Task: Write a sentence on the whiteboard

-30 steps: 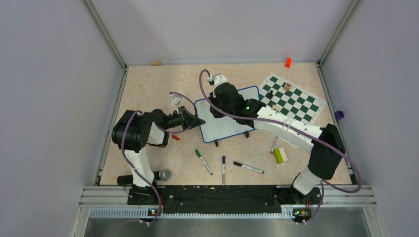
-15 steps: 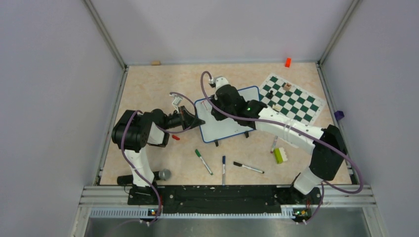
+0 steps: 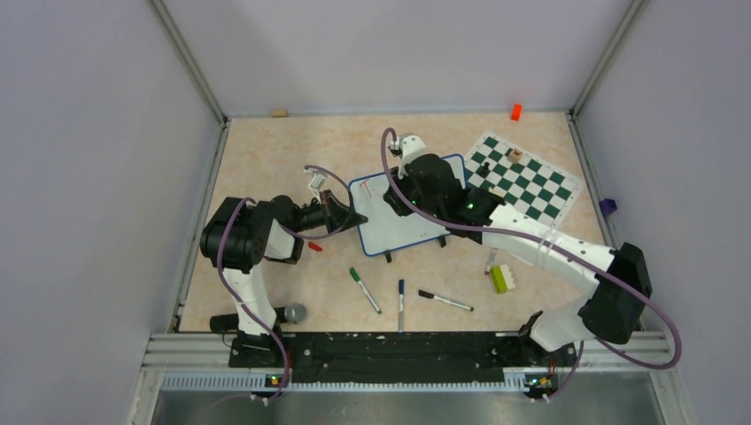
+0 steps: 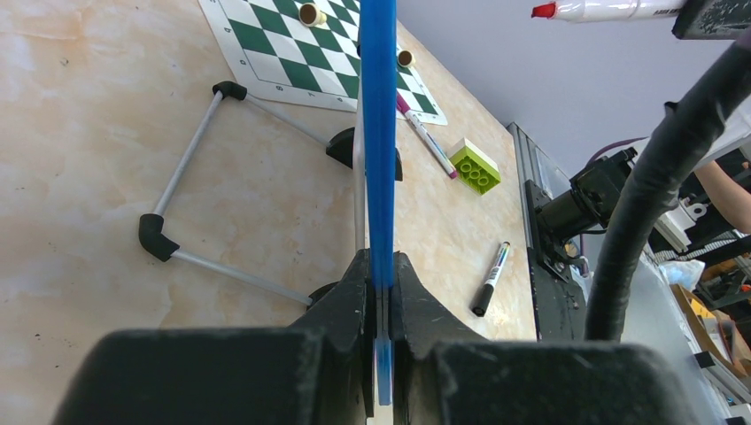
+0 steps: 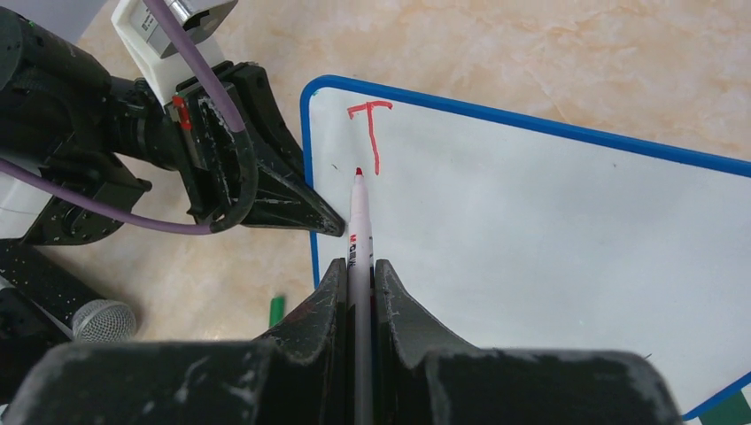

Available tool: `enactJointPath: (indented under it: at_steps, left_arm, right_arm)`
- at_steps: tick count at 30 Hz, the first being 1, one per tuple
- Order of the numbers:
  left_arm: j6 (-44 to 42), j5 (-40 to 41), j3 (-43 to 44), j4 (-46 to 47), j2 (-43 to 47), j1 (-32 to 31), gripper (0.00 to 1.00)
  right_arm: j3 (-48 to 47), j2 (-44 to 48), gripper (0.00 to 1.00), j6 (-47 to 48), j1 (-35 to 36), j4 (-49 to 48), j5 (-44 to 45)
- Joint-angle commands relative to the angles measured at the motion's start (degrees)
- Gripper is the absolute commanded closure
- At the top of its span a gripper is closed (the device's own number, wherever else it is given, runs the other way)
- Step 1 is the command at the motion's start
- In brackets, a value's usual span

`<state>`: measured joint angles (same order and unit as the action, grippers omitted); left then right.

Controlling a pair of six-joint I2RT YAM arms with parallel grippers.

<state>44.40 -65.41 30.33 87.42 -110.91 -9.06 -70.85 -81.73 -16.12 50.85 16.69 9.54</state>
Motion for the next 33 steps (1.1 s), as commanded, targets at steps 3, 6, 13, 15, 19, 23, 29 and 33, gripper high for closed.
enactJointPath:
  at_steps: [3,6,13,15,19,23,29,33]
  left_arm:
    - [-2.94,-3.88,-0.03,5.4,0.68,-0.48,1.0]
    - [-2.97,-3.88,-0.14,5.39,0.62,-0.52,1.0]
    - [-2.92,-3.87,-0.14,5.4,0.65,-0.52,1.0]
    - [-2.95,-3.89,-0.1,5.4,0.63,-0.52,1.0]
    - [-2.94,-3.93,-0.09,5.4,0.55,-0.52,1.0]
    - [-2.97,-3.94,-0.14,5.4,0.58,-0.52,1.0]
    - [-2.97,-3.92,-0.11,5.4,0.46,-0.52,1.0]
    - [-3.0,-3.87,-0.09,5.4,0.39,-0.52,1.0]
  right_arm:
    - [-1.46,-0.64,1.0,3.6,-0.06,-1.54,0.19]
    - [-1.45,-1.04,1.0,4.11,-0.1,-1.85,0.58]
    - [-2.31,-2.24,1.0,5.31,-0.06,-2.09,2.57]
    - [-2.61,-2.73,1.0,5.39,-0.05,-2.18,2.59]
    - [-3.02,-3.65,1.0,5.62,-0.11,-2.44,2.21]
    - [-3.36,-4.37,1.0,5.72,-0.12,-2.54,2.08]
    - [-4.28,-5.26,1.0,5.96,-0.06,-2.58,2.68]
    - [-4.63,-5.62,1.0,5.5,-0.1,-2.67,3.42]
